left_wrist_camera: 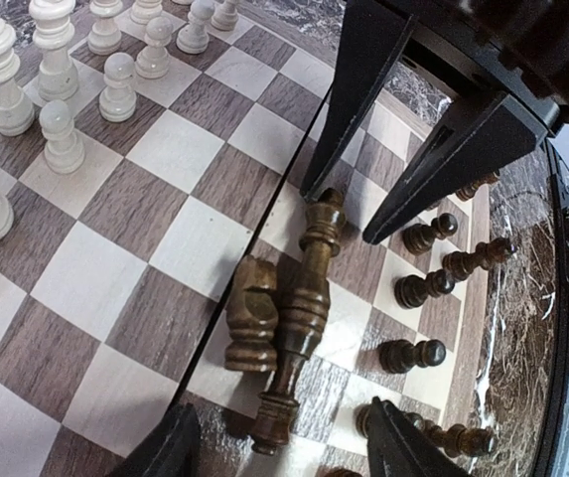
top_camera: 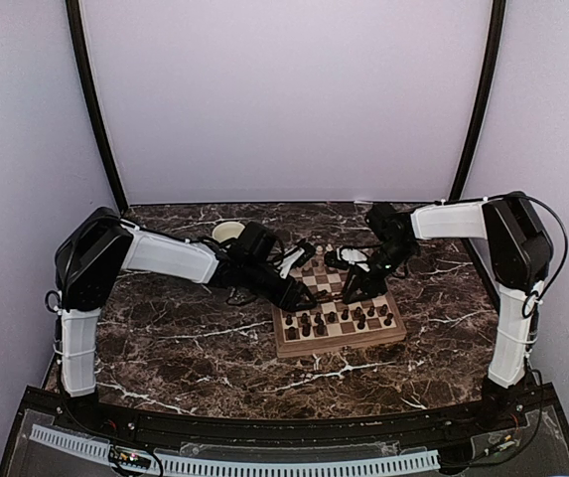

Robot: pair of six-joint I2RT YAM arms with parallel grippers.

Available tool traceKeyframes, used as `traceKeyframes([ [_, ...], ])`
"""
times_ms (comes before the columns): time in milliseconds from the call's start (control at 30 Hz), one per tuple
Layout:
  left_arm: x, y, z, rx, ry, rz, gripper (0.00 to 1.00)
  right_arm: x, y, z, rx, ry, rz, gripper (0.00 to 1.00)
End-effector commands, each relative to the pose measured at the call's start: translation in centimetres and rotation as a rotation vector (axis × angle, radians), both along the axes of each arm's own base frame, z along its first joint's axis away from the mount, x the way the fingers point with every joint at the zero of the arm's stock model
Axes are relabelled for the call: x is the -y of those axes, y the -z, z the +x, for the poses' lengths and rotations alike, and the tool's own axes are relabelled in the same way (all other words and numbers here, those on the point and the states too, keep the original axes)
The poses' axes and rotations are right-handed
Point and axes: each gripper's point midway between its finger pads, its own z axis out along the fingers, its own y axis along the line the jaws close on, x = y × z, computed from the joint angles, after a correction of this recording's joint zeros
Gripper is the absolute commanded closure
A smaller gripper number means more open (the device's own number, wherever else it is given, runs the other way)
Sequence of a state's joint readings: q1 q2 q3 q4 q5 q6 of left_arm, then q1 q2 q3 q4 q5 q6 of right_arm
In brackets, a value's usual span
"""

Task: Set up the chess pieces on the board
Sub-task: Adjust the chess pile on the chessboard.

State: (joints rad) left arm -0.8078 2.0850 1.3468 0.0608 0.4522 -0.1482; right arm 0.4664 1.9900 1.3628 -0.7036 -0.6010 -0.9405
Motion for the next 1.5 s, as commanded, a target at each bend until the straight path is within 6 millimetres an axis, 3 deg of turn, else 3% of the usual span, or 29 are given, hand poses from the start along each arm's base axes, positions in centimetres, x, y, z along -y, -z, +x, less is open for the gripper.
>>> traceKeyframes([
  [0, -0.6, -1.6, -0.6, 0.054, 0.013, -0.022, 0.4, -0.1, 1.7, -0.2, -0.009, -0.005, -0.055, 0.69],
  [267, -1.1, -1.8, -0.5, 0.154, 0.007, -0.071, 0.4, -0.3, 2.2, -0.2, 0.018, -0.011, -0.072, 0.7],
  [433, -1.2, -1.4, 0.0, 0.215, 0.006, -0.074, 0.41, -0.4, 2.7, -0.5, 0.014, -0.021, -0.087, 0.83],
  [567, -0.9, -1.3, 0.4, 0.263, 0.024, -0.081, 0.42, -0.3, 2.1, -0.6, 0.022, -0.026, -0.088, 0.88],
  [967, 1.5, -1.4, -0.1, 0.381, 0.136, -0.123, 0.45, -0.6, 0.5, -0.3, 0.025, -0.014, -0.064, 0.89],
  [1133, 1.7, -0.3, -0.2, 0.385, 0.145, -0.096, 0.46, -0.7, 0.1, -0.2, 0.013, -0.003, -0.05, 0.9],
  [1467, 1.3, 1.2, 0.8, 0.42, 0.127, 0.005, 0.57, -0.7, -1.3, 0.3, 0.013, 0.013, -0.021, 0.9],
])
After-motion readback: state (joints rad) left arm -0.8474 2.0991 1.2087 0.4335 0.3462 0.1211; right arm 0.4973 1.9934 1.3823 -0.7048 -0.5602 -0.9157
